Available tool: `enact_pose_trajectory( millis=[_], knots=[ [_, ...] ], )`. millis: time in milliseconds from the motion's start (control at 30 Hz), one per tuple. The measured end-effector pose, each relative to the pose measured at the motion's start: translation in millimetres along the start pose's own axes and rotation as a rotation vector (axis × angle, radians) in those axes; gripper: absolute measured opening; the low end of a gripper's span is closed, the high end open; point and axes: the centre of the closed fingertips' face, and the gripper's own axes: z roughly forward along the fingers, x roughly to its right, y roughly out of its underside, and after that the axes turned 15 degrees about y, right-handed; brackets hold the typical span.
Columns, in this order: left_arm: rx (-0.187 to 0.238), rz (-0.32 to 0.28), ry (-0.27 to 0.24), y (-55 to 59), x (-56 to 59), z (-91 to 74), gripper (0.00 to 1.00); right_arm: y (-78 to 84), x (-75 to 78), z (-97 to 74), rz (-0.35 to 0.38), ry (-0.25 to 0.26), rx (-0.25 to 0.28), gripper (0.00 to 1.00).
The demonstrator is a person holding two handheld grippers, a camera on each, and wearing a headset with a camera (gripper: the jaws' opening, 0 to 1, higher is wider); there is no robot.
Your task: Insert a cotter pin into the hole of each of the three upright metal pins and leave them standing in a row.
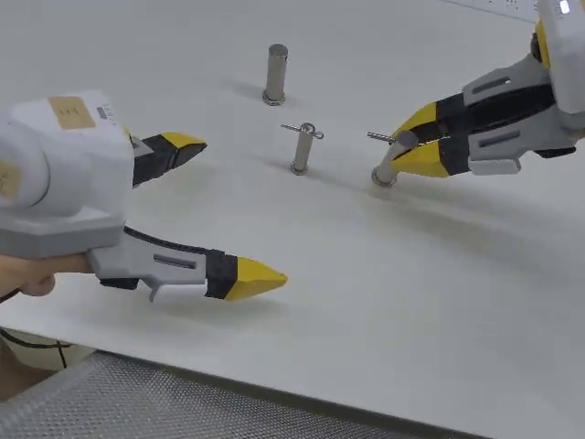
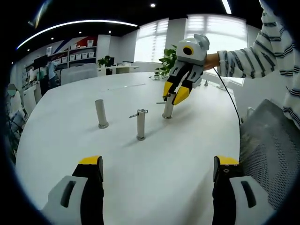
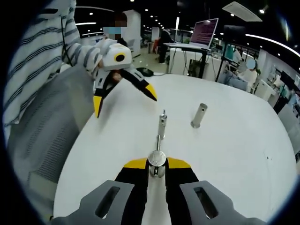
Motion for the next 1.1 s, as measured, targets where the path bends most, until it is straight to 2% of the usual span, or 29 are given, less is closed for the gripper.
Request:
enact_pose_trajectory(
  millis=[267,433,600,733,1100],
  knots=[
    [0.002,-0.02,0.007,-0.3,3.0,3.8,0.98,10.6,2.8,1.3,-0.034,-0.035,-0.01,0.13],
    [-0.006,-0.018,0.008,0.5,4.8,4.7,0.98,9.1,2.1,2.8,-0.035,-0.048,0.002,0.13],
    [-0.029,-0.018,0.001,4.9,5.3,3.9,0.97,7.3,0.1,6.0,-0.043,-0.051,0.006,0.13],
    [-0.016,-0.023,-0.014,3.4,4.6,1.9,0.98,8.4,-2.7,8.2,-0.047,-0.059,0.0,0.13],
    [-0.024,-0.03,-0.02,5.2,5.7,-0.2,0.99,10.4,-1.7,14.0,-0.043,-0.054,-0.007,0.13]
  ],
)
